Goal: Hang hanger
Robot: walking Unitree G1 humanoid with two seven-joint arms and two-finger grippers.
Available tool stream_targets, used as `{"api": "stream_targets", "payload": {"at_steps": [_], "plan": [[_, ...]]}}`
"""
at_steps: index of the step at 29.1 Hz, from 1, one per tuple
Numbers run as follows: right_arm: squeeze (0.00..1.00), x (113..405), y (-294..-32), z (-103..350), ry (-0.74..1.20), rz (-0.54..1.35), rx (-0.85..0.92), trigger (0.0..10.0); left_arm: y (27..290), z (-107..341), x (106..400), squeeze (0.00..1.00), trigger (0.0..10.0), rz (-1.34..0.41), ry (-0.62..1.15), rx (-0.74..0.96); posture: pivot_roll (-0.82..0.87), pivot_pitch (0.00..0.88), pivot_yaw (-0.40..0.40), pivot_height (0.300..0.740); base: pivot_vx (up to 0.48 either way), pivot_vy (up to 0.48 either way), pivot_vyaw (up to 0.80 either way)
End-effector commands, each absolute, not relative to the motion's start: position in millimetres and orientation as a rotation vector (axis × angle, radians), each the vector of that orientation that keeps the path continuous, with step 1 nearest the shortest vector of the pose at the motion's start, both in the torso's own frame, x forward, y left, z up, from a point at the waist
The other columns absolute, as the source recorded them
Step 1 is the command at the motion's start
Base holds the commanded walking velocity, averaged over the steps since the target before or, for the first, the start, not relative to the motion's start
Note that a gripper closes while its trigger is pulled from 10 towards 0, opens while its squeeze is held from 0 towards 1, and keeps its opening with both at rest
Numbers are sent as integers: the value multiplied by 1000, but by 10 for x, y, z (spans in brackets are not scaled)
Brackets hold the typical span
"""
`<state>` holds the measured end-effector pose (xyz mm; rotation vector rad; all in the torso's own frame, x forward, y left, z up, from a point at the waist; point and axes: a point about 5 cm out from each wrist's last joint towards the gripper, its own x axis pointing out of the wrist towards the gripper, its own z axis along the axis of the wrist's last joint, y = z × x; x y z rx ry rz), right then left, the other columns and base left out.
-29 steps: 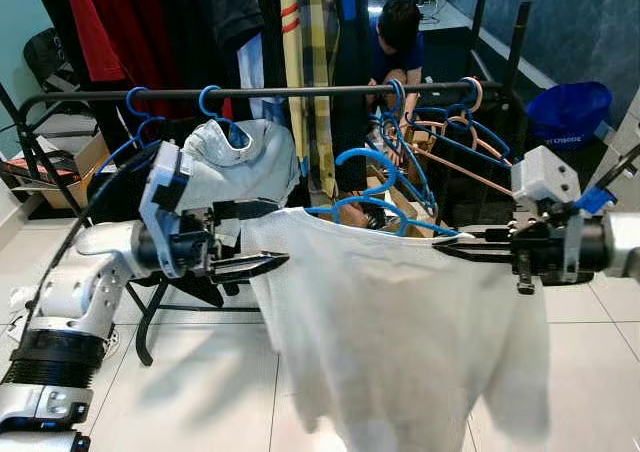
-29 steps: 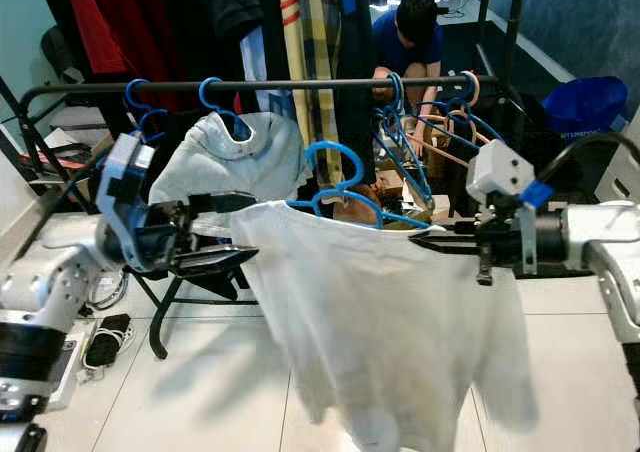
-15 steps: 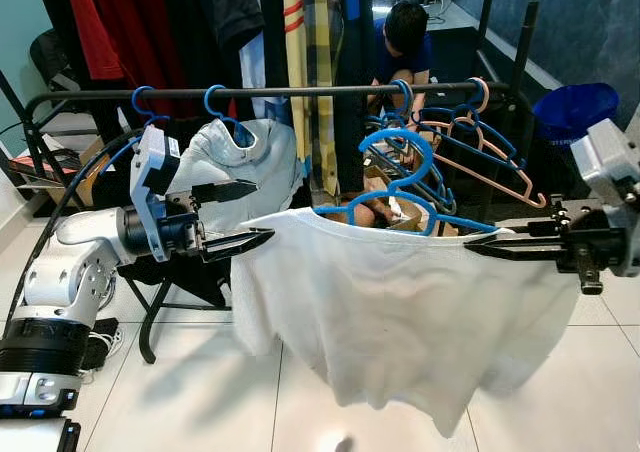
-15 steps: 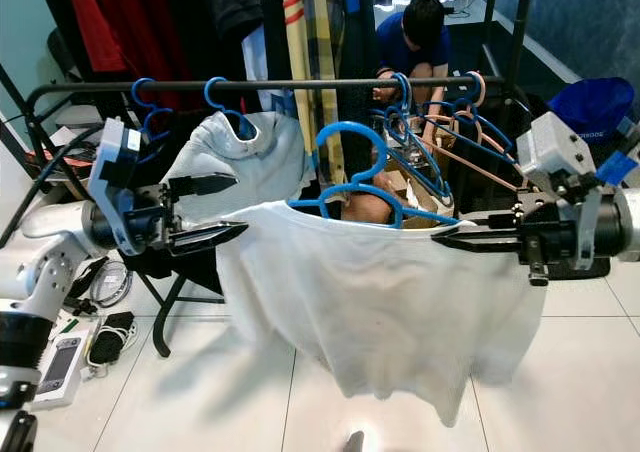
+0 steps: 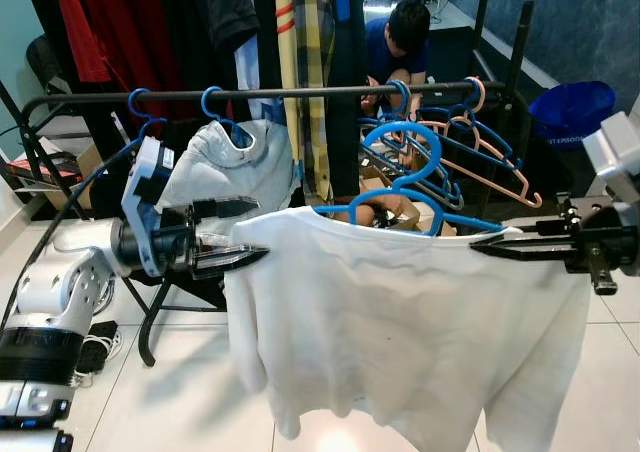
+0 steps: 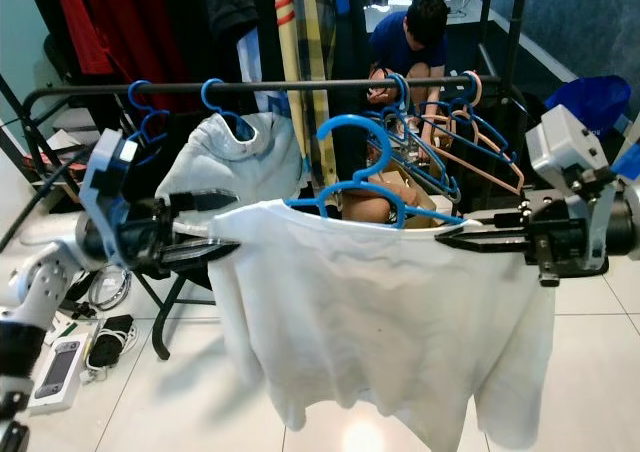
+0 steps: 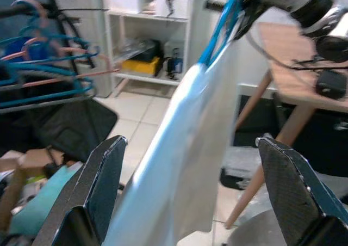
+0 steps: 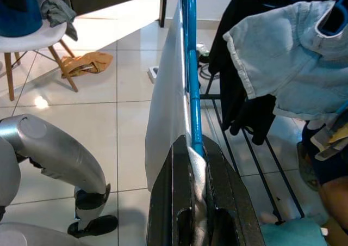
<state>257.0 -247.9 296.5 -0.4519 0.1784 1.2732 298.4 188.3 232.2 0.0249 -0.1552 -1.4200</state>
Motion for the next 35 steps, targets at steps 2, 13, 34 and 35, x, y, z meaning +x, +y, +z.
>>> {"api": "stream_targets", "payload": {"at_steps": [2, 13, 34, 35], "plan": [[0, 2577, -2403, 2899, 209, 1293, -503, 10000, 1870, 2349, 2928, 0, 10000, -1461, -134, 44, -138, 0, 116, 740, 0, 0, 0], [0, 2718, -2083, 2768, 237, 1384, -585, 10000, 1526, 2370, 2790, 0, 10000, -1610, -58, 224, -132, 0, 121, 740, 0, 0, 0], [0, 2693, -1977, 2778, 231, 1442, -603, 10000, 1509, 2255, 2888, 0, 3804, -1500, 69, 371, -133, 0, 125, 740, 0, 0, 0], [0, 2696, -1976, 2786, 228, 1441, -605, 10000, 1552, 2196, 2859, 0, 0, -1515, 123, 388, -134, 0, 125, 740, 0, 0, 0]]}}
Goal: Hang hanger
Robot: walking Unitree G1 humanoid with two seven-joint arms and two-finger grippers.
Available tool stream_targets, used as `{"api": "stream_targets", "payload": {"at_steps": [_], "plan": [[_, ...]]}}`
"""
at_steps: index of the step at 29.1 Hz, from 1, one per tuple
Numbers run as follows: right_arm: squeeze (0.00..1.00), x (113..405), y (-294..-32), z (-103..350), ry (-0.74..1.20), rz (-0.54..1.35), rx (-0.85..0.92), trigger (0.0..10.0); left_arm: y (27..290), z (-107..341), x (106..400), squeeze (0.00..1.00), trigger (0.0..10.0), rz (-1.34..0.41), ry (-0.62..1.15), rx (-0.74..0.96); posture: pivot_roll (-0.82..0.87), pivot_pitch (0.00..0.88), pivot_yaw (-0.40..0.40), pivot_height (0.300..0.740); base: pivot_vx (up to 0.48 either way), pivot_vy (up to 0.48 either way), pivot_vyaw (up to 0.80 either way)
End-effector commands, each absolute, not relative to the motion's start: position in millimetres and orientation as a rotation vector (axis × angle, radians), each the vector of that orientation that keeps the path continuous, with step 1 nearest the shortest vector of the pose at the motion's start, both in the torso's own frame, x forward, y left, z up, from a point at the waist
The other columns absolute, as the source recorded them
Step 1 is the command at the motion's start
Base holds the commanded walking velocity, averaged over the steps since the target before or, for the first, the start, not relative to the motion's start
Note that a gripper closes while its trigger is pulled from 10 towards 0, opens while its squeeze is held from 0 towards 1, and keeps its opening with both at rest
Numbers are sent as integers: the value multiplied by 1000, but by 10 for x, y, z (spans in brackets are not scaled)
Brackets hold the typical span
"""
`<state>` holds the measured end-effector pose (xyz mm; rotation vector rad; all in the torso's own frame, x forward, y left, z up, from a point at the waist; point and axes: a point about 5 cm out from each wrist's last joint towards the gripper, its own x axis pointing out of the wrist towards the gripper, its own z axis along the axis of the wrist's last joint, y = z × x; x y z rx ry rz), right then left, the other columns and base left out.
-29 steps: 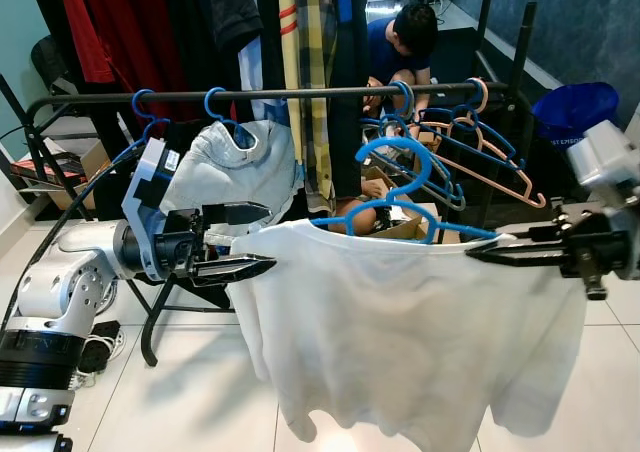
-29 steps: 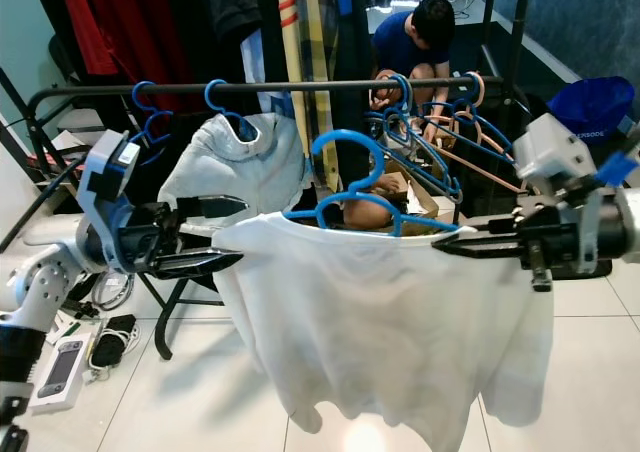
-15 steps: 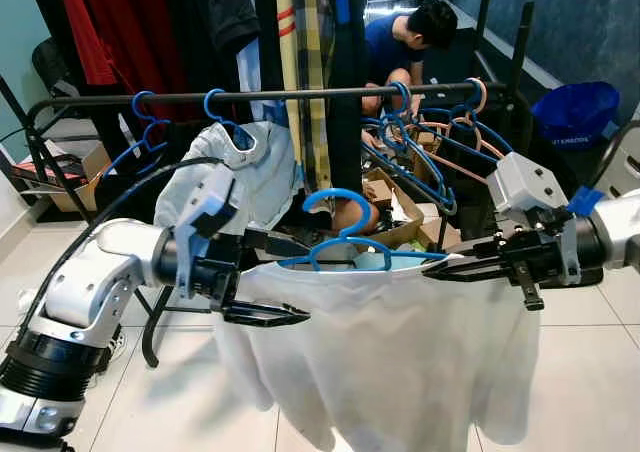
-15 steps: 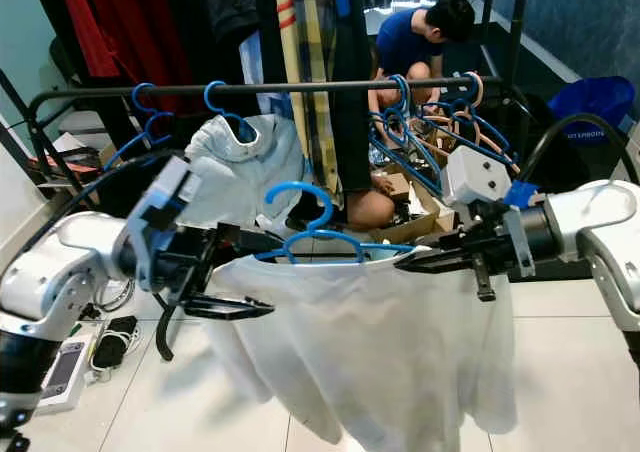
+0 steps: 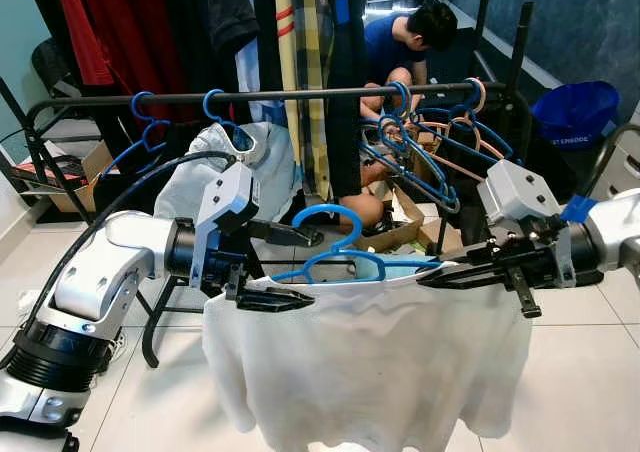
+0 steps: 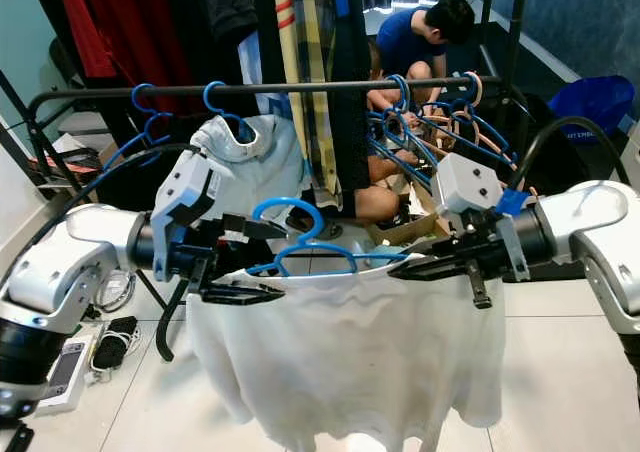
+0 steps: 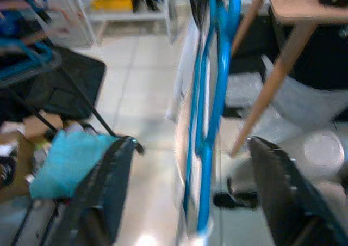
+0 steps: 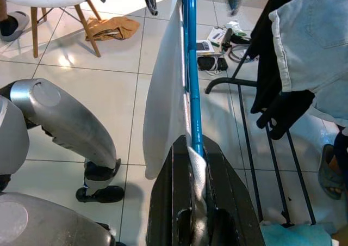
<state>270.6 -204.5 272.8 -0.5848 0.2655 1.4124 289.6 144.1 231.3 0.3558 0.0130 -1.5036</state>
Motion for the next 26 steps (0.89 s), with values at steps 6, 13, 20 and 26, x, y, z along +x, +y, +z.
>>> {"api": "stream_targets", "payload": {"at_steps": [6, 13, 20, 26], "plan": [[0, 2693, -1966, 2812, 214, 1446, -604, 10000, 1638, 2078, 2822, 0, 0, -1522, 225, 435, -133, 0, 125, 740, 0, 0, 0], [0, 2689, -1948, 2845, 190, 1451, -595, 10000, 1627, 2002, 2854, 0, 0, -1488, 251, 471, -132, 0, 126, 740, 0, 0, 0], [0, 2667, -1907, 2865, 163, 1473, -574, 10000, 1566, 2025, 2912, 0, 0, -1459, 207, 474, -136, 0, 128, 740, 0, 0, 0], [0, 2668, -1874, 2815, 172, 1482, -574, 10000, 1543, 2094, 2955, 0, 0, -1440, 163, 471, -134, 0, 128, 740, 0, 0, 0]]}}
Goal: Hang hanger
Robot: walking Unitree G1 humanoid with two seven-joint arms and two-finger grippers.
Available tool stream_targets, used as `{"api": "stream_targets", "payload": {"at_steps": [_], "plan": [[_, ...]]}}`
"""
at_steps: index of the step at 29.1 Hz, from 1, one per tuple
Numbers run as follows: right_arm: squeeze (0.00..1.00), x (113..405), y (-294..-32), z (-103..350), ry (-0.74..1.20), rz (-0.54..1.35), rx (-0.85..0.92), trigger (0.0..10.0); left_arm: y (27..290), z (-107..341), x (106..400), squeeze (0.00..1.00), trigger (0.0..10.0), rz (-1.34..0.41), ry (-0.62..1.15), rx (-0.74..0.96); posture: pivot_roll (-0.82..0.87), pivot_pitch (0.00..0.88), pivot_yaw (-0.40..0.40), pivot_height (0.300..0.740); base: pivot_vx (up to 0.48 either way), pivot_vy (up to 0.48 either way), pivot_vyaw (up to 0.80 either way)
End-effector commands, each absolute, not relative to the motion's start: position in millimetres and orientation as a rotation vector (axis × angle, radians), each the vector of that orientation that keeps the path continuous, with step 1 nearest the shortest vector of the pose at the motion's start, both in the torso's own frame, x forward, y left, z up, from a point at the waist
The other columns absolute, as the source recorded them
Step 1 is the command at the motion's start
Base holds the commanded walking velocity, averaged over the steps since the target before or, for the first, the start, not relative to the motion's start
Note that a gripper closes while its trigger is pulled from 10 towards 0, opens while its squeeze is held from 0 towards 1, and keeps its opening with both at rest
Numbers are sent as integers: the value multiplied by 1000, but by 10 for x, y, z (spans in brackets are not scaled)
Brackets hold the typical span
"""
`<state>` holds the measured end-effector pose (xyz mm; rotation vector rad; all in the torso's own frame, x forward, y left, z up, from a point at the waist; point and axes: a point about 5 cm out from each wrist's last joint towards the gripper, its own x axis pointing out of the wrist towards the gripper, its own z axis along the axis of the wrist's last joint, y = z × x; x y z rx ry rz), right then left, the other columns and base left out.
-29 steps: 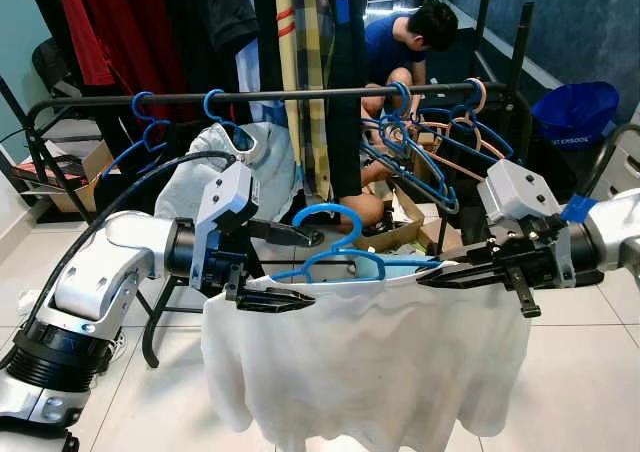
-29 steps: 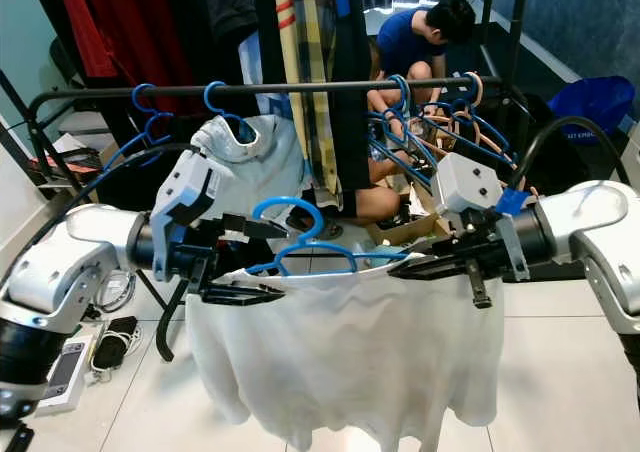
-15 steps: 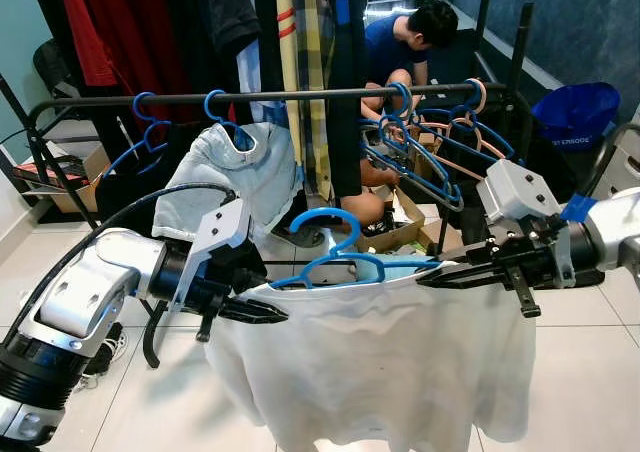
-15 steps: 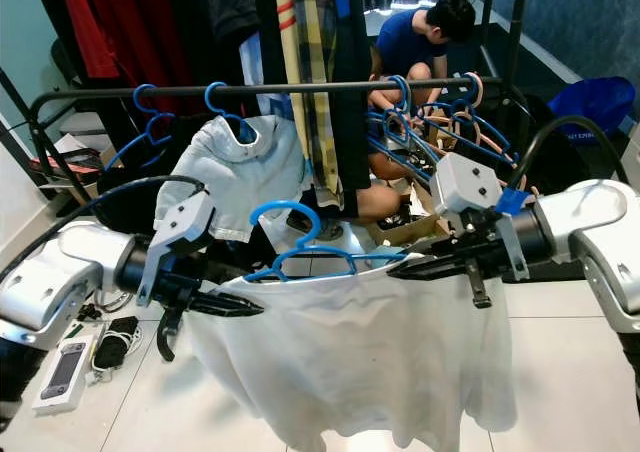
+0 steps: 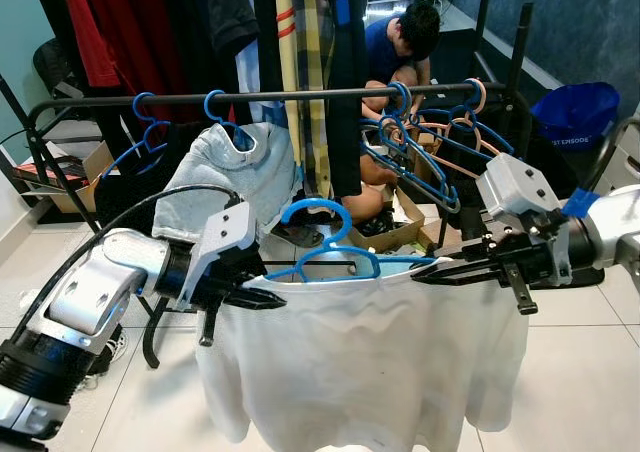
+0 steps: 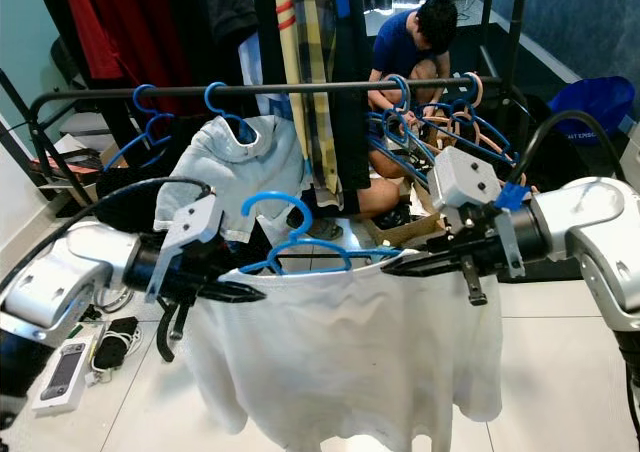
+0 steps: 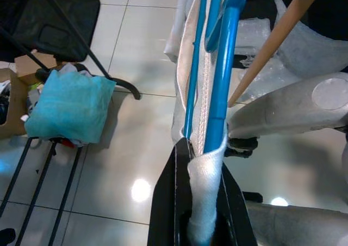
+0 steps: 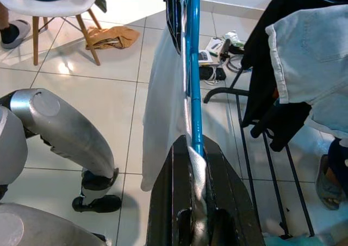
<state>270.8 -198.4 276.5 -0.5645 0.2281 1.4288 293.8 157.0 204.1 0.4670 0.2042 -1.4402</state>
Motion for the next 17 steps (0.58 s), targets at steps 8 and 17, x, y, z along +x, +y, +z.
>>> {"api": "stream_targets", "payload": {"at_steps": [8, 17], "plan": [[1000, 2762, -1900, 2795, 195, 1423, -591, 10000, 1561, 2129, 2975, 0, 0, -1432, 158, 471, -132, 0, 127, 740, 0, 0, 0], [1000, 2730, -1903, 2850, 193, 1446, -604, 10000, 1539, 2113, 2974, 0, 0, -1449, 165, 478, -138, 0, 130, 740, 0, 0, 0]]}}
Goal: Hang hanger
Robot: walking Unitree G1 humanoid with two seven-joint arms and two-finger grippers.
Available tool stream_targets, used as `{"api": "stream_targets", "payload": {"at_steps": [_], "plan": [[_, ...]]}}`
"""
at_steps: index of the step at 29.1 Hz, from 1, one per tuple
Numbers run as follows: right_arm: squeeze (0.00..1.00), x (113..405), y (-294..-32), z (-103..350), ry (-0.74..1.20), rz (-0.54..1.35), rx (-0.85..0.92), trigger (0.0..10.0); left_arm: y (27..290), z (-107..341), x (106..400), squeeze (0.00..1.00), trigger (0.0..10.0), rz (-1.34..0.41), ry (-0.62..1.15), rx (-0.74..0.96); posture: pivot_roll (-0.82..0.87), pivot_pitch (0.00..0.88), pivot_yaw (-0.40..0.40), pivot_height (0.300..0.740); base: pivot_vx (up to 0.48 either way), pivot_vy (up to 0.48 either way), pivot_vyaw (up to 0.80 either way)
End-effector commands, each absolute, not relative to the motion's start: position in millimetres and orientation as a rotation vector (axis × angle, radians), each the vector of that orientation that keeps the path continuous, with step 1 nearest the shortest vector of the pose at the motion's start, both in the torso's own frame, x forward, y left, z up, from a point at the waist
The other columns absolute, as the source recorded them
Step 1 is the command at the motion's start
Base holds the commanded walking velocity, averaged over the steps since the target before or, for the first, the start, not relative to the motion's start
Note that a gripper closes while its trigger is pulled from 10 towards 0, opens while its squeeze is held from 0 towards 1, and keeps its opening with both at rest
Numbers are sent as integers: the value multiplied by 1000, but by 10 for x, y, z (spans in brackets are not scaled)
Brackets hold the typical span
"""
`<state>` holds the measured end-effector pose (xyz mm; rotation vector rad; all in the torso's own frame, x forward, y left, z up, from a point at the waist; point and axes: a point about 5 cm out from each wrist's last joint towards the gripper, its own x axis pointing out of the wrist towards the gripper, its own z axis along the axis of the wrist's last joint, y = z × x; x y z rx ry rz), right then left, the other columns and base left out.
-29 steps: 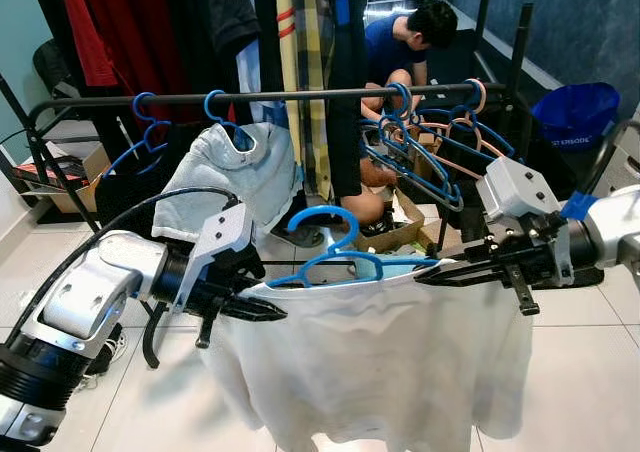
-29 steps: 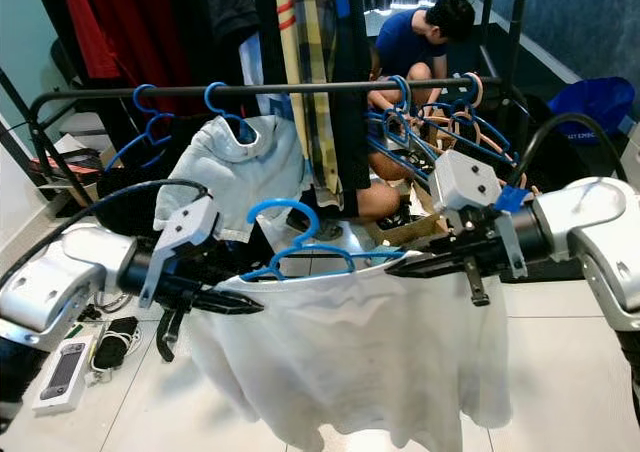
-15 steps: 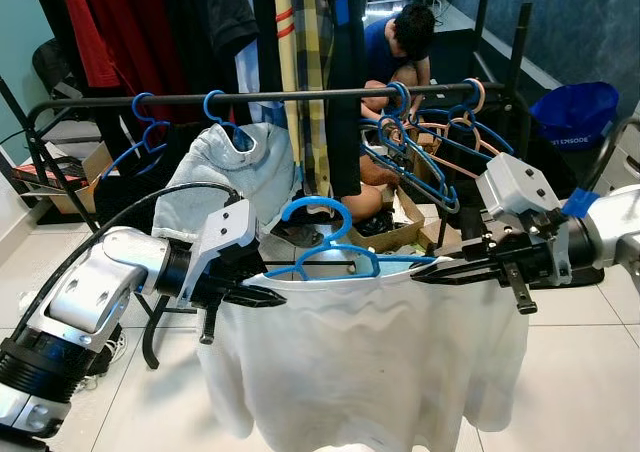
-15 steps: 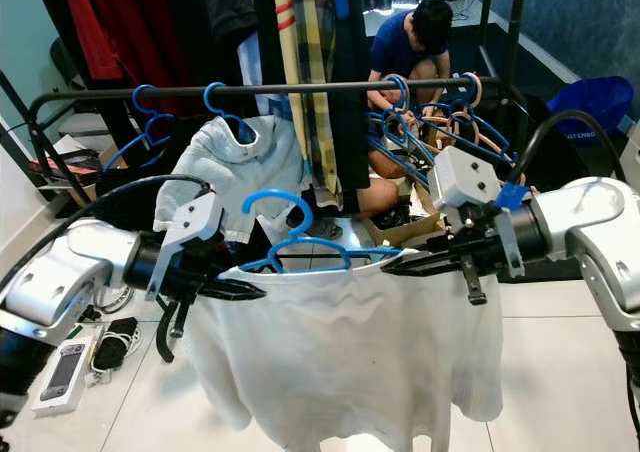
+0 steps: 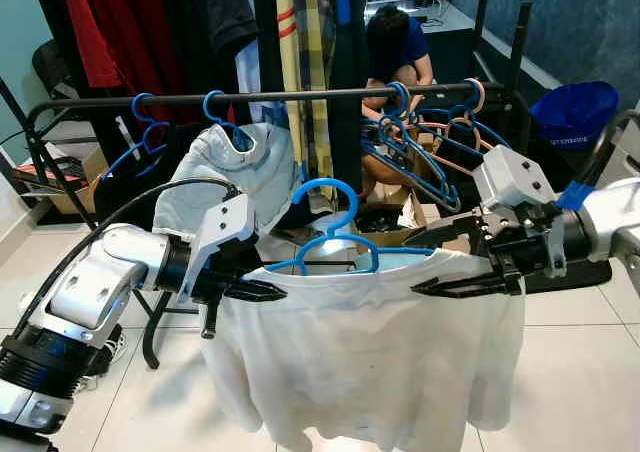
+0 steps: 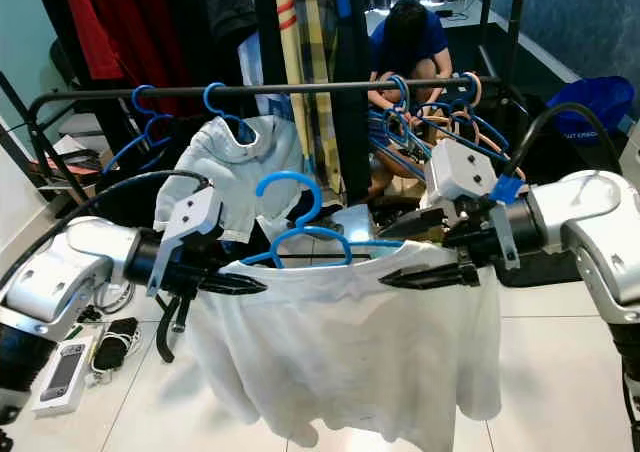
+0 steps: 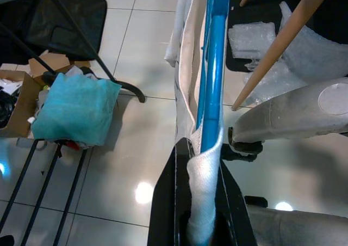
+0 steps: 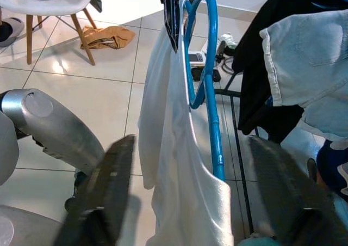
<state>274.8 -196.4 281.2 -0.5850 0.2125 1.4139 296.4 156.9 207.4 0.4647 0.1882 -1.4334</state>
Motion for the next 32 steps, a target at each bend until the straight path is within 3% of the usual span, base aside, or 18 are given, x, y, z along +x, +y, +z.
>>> {"api": "stream_targets", "payload": {"at_steps": [1, 2, 3, 4, 14, 15, 16, 17, 18, 32], "plan": [[1000, 2731, -1863, 2832, 194, 1462, -617, 10000, 1492, 2111, 2953, 0, 0, -1475, 163, 487, -139, 0, 130, 740, 0, 0, 0], [1000, 2731, -1863, 2832, 194, 1462, -617, 10000, 1492, 2111, 2953, 0, 0, -1475, 163, 487, -139, 0, 130, 740, 0, 0, 0], [149, 2735, -1816, 2801, 201, 1479, -626, 10000, 1439, 2110, 2933, 0, 0, -1499, 159, 497, -137, 0, 129, 740, 0, 0, 0], [0, 2740, -1785, 2780, 206, 1489, -631, 10000, 1404, 2111, 2920, 0, 0, -1514, 155, 504, -137, 0, 129, 740, 0, 0, 0], [0, 2882, -1592, 2682, 217, 1469, -647, 10000, 1213, 2060, 2857, 0, 0, -1572, 154, 541, -131, 0, 122, 740, 0, 0, 0], [0, 2886, -1587, 2663, 241, 1470, -653, 8196, 1209, 2052, 2860, 0, 0, -1566, 157, 545, -131, 0, 119, 740, 0, 0, 0], [0, 2886, -1587, 2663, 241, 1470, -653, 8196, 1209, 2052, 2860, 0, 0, -1566, 157, 545, -131, 0, 119, 740, 0, 0, 0], [0, 2888, -1586, 2649, 258, 1470, -658, 5961, 1208, 2046, 2863, 0, 0, -1561, 159, 548, -131, 0, 119, 740, 0, 0, 0], [0, 2891, -1611, 2611, 299, 1462, -674, 0, 1211, 2044, 2870, 0, 0, -1552, 160, 550, -131, 0, 117, 740, 0, 0, 0], [0, 2959, -1738, 2428, 442, 1382, -751, 0, 1233, 2061, 2911, 0, 0, -1497, 146, 575, -131, 0, 109, 740, 0, 0, 0]]}}
